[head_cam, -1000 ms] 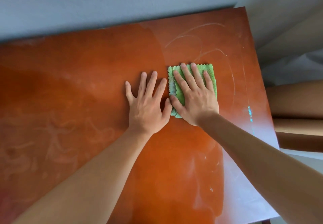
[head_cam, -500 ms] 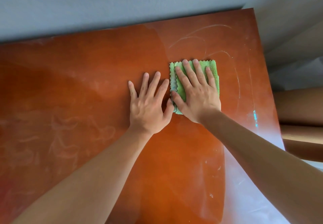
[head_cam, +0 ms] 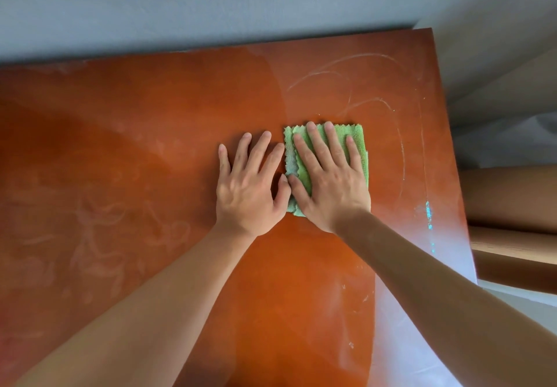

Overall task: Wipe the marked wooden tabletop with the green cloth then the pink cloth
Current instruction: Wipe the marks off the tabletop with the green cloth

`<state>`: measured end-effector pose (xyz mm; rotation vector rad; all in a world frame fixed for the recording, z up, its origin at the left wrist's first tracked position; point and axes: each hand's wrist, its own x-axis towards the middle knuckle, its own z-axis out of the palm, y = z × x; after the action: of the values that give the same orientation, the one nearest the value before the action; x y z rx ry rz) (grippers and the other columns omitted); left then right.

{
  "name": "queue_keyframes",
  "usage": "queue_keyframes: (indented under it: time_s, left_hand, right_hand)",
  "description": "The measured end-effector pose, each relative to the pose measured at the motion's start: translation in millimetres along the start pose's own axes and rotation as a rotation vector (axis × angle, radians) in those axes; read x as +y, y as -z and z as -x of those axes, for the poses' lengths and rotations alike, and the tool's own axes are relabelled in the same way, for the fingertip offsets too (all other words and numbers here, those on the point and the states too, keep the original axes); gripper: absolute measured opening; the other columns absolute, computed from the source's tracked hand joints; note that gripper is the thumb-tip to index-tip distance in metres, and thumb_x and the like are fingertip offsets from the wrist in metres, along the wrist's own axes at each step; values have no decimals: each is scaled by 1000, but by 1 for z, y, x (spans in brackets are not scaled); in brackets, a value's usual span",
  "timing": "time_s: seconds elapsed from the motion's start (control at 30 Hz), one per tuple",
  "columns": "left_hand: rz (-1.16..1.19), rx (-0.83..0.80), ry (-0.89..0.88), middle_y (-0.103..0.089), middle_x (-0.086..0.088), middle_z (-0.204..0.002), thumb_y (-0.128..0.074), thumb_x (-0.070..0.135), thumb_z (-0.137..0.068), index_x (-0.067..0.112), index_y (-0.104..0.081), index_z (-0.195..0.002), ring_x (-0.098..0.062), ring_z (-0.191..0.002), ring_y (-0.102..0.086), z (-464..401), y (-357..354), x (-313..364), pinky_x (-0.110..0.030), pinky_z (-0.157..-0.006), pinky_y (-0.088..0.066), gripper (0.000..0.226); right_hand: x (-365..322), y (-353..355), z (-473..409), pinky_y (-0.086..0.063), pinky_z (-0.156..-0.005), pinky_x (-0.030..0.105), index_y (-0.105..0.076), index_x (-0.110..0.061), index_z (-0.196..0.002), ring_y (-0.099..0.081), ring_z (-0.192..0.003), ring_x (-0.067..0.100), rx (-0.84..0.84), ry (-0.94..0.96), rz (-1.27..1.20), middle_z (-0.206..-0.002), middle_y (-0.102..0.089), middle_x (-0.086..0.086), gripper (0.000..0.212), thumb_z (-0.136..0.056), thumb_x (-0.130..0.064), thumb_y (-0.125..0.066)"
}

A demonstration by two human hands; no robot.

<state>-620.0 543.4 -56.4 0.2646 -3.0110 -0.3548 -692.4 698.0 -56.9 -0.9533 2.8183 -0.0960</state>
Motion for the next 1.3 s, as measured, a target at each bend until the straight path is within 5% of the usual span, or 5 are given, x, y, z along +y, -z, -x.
queue_keyframes:
  time_s: [0.43, 1.3]
  left_hand:
    - [3, -2, 17, -51, -9, -153, -49, 37, -95, 11, -58, -141, -34, -145, -40, -1, -2, -2, -69, -116, -25, 53]
    - [-26, -89, -4, -47, -11, -155, -45, 39, -95, 11, -55, -144, -38, -145, -40, -4, 1, -1, -71, -114, -27, 57]
  right_hand:
    - [5, 14, -100, -2, -127, 50, -15, -25, -163, 0, -158, 24, 13, 23, 23, -171, -8, 1, 73, -100, -61, -17]
    - [4, 26, -133, 1, -127, 48, -10, -27, -164, 4, -158, 24, -54, 101, 94, -172, -4, 0, 73, -100, -62, -12]
